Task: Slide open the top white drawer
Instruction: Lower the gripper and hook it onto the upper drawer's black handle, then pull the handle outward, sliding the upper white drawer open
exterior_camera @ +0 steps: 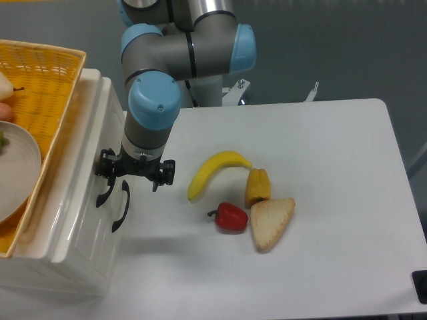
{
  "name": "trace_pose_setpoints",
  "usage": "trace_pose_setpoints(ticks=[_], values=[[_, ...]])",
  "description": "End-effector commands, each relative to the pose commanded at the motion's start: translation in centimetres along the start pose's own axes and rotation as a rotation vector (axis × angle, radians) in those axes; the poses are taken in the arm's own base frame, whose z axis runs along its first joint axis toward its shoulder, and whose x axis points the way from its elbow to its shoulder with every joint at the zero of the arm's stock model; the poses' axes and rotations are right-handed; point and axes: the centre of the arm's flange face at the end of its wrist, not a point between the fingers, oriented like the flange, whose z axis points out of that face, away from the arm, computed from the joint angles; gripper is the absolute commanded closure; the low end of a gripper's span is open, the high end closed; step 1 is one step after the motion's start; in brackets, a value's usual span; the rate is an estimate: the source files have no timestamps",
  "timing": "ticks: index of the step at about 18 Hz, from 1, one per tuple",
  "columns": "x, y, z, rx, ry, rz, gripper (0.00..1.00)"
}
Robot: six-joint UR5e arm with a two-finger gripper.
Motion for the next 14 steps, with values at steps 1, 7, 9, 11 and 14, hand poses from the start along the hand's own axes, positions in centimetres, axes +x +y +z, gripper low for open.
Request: trace_pose_setpoints(ticks=[1,7,9,11,14], values=[[-0.03,0.02,-0.10,0.002,-0.007,0.004,0.00],[-0.04,0.21,-0.40,-0.001,-0.050,0.018,0.00],[0.26,0.25,-0.35,-0.004,-0.066,0.026,0.00],[0.31,0.29,-0.47,-0.006,-0.085,0.037,0.00],[0.25,0.32,-0.62,-0.008,-0.095,0.054,0.00]])
